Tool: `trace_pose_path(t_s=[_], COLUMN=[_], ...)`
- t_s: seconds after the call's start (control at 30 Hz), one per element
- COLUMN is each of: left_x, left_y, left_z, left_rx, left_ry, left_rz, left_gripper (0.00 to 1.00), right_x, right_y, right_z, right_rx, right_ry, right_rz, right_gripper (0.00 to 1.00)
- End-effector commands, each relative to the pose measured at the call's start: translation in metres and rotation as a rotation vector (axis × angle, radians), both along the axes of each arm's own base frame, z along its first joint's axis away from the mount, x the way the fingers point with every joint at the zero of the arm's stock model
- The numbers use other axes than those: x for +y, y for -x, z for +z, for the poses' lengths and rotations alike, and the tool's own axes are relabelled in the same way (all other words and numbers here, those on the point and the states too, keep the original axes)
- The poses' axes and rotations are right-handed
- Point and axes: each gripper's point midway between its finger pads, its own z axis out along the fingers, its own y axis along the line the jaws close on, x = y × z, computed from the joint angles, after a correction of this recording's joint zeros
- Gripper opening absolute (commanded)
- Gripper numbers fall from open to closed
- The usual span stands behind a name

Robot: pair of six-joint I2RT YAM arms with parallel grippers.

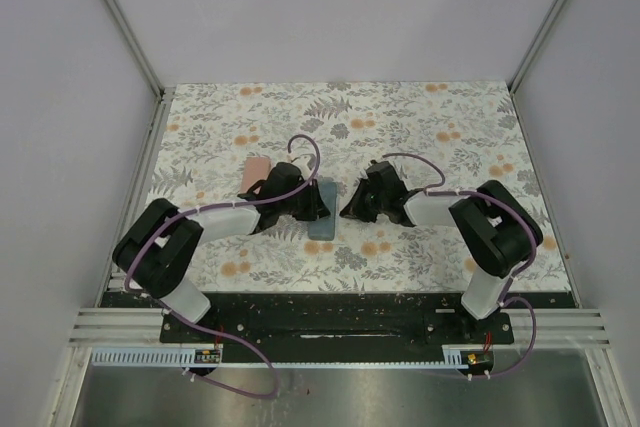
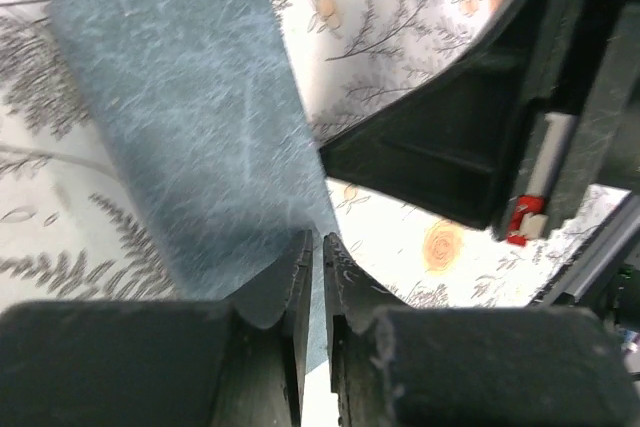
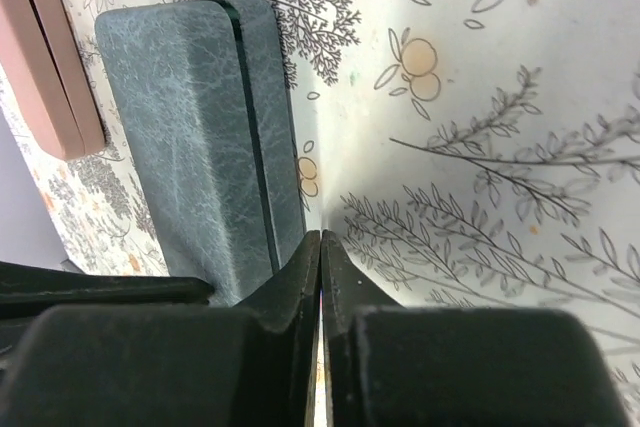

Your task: Organize the sunglasses

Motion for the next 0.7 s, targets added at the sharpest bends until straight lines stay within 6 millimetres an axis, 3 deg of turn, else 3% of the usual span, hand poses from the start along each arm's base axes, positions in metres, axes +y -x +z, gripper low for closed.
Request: trace_pose_path(t_s=[0.0, 0.13, 0.27, 0.4, 0.53, 0.67], left_x=[0.018, 0.031, 0.048, 0.065, 0.075, 0.083], left_y=[-0.007, -0.006, -0.001, 0.002, 0.007, 0.015], left_z=[0.03, 0.065, 0.096, 0.107, 0.107, 0.099], left_rx=[-0.086, -0.169, -0.247, -0.286, -0.309, -0.305], left_ry=[-0.079, -0.091, -0.092, -0.101, -0.086, -0.078], left_rz=[0.039, 0.057, 0.098, 0.151, 0.193, 0.209], left_gripper=[0.14, 0.17, 0.2, 0.23, 0.25, 0.25], right_x=[-0.011, -0.009, 0.012, 0.029, 0.028, 0.017], right_y=[0.0, 0.0, 0.003, 0.005, 0.002, -0.002], right_z=[0.022, 0.047, 0.085, 0.105, 0.079, 0.019], right_rx=[-0.066, -0.131, -0.21, -0.226, -0.169, -0.058], right_ry=[0.055, 0.038, -0.047, -0.118, -0.092, 0.027], right_rz=[-0.003, 0.037, 0.177, 0.25, 0.223, 0.185], right_gripper=[0.05, 0.05, 0.06, 0.06, 0.06, 0.05])
